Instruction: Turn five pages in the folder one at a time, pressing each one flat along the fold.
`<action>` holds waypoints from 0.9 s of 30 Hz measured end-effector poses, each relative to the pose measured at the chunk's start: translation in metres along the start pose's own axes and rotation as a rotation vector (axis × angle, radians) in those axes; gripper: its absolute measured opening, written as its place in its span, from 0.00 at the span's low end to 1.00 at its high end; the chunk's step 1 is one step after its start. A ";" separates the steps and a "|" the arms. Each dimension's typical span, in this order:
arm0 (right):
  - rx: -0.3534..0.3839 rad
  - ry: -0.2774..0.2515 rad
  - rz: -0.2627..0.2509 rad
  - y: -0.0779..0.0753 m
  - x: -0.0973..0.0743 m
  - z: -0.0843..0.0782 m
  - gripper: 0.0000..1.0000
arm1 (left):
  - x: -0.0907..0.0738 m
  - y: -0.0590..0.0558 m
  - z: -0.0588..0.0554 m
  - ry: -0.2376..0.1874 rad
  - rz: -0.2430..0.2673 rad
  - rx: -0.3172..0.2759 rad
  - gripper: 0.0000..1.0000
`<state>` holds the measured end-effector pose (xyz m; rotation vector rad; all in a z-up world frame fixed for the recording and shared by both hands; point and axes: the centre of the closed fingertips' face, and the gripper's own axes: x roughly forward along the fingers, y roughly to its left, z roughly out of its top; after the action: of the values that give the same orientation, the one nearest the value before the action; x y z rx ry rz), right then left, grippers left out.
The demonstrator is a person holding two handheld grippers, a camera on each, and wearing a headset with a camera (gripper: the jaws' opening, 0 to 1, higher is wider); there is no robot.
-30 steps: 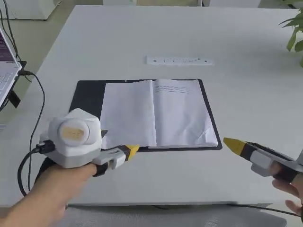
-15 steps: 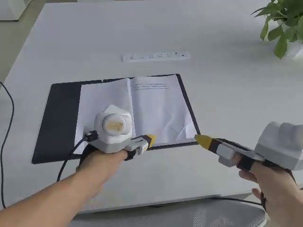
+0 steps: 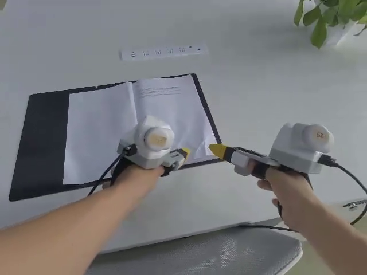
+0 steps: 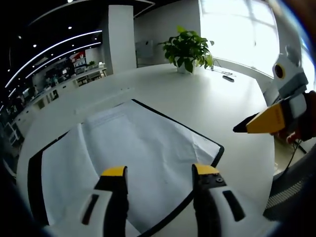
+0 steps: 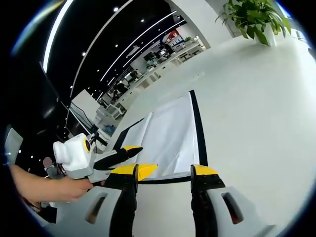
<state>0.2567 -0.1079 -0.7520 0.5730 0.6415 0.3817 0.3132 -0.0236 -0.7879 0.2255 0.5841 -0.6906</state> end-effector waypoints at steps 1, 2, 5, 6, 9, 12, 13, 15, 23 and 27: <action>-0.002 0.000 0.005 -0.001 0.004 0.000 0.41 | 0.002 0.002 -0.003 0.014 0.014 0.011 0.52; -0.001 0.004 0.007 0.000 0.006 0.000 0.41 | 0.004 0.002 -0.005 0.018 0.013 0.004 0.52; -0.001 -0.002 0.016 -0.001 0.012 0.003 0.40 | 0.008 0.003 -0.015 0.050 0.029 0.013 0.51; 0.004 -0.002 0.020 0.001 0.012 0.002 0.40 | 0.008 0.003 -0.015 0.043 0.031 0.012 0.50; 0.004 -0.001 0.023 -0.001 0.015 0.001 0.38 | 0.010 0.001 -0.015 0.030 0.032 0.029 0.45; -0.003 0.009 0.039 0.004 0.015 -0.002 0.37 | 0.011 -0.003 -0.014 0.028 0.016 0.061 0.32; -0.009 0.009 0.041 0.004 0.015 -0.002 0.37 | 0.011 -0.002 -0.014 0.028 0.019 0.063 0.27; -0.022 0.008 0.042 0.003 0.016 -0.003 0.37 | 0.012 -0.001 -0.014 0.026 0.026 0.051 0.22; -0.015 -0.001 0.034 -0.006 0.014 -0.003 0.37 | 0.012 0.001 -0.015 0.002 0.017 0.011 0.21; -0.004 -0.013 0.030 -0.011 0.013 -0.001 0.37 | 0.011 -0.002 -0.015 -0.011 0.009 0.008 0.24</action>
<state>0.2677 -0.1095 -0.7648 0.5810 0.6195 0.4069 0.3122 -0.0257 -0.8068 0.2316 0.5699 -0.6853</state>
